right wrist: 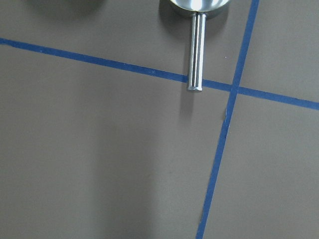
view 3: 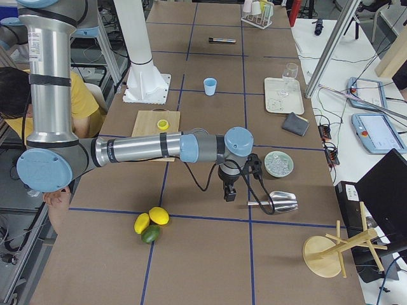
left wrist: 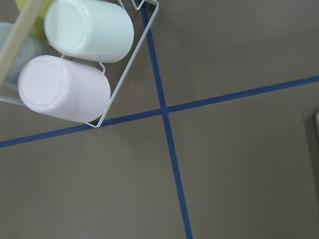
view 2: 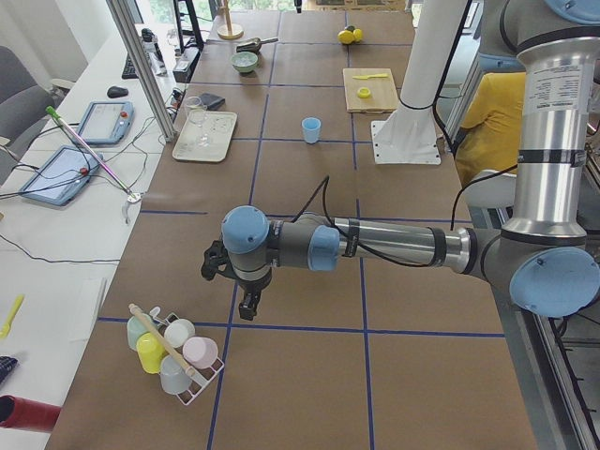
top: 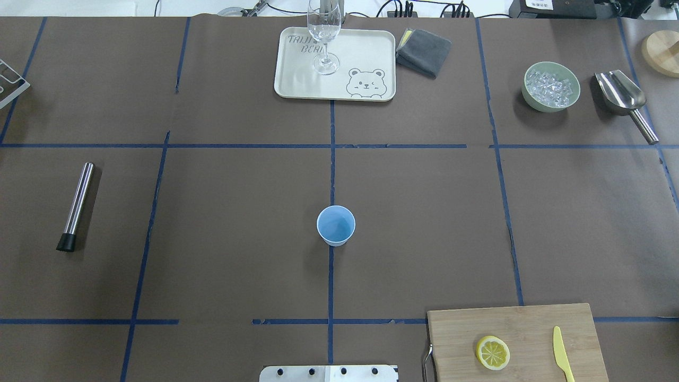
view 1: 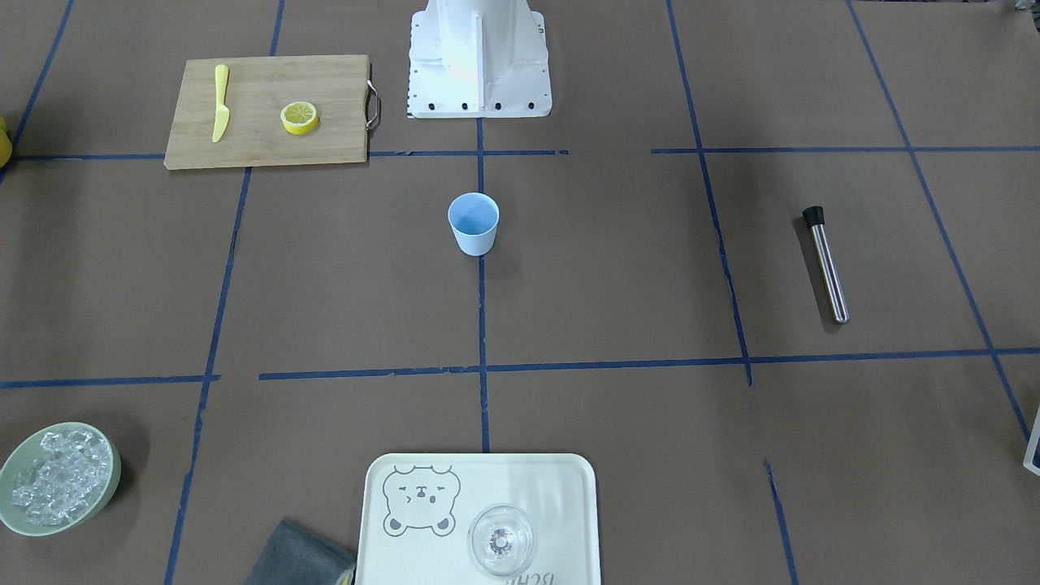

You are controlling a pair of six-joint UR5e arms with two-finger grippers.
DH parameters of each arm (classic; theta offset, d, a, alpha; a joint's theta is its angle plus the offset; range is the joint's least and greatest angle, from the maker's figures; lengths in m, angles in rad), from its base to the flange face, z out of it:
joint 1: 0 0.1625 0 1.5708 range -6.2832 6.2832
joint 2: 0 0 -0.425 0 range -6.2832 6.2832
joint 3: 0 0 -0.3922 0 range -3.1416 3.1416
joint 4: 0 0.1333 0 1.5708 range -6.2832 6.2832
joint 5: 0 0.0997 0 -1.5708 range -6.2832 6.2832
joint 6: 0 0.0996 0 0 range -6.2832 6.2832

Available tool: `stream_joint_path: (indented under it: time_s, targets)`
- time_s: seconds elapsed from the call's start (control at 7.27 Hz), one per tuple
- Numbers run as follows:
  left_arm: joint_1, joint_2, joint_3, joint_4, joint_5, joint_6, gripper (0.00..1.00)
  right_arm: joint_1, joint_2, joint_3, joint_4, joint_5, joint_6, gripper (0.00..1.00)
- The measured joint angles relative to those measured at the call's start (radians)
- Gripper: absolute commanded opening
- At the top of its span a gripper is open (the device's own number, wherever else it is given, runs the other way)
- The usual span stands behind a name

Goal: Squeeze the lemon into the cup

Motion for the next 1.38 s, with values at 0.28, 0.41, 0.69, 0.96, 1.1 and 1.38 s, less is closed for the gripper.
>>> stream_joint_path:
  time_s: [0.28,0.41,0.69,0.96,1.1,1.38]
  targets:
    - [0.000,0.002,0.012,-0.001,-0.013,-0.004,1.00,-0.001,-0.012,0.002,0.000,0.009,-0.003,1.00]
    - [0.000,0.003,0.014,-0.002,-0.014,-0.004,1.00,-0.001,-0.016,0.004,0.000,0.019,-0.004,1.00]
    - [0.000,0.005,0.013,-0.004,-0.015,-0.004,1.00,-0.015,-0.016,0.014,0.001,0.099,0.005,1.00]
    - [0.000,0.004,0.013,-0.005,-0.019,-0.004,1.00,-0.090,-0.017,0.089,0.003,0.143,0.117,1.00]
    - [0.000,0.004,0.013,-0.012,-0.020,-0.004,1.00,-0.158,-0.017,0.160,0.004,0.118,0.235,1.00]
    - [0.001,0.005,0.013,-0.028,-0.022,-0.004,1.00,-0.346,-0.014,0.335,0.022,-0.002,0.564,1.00]
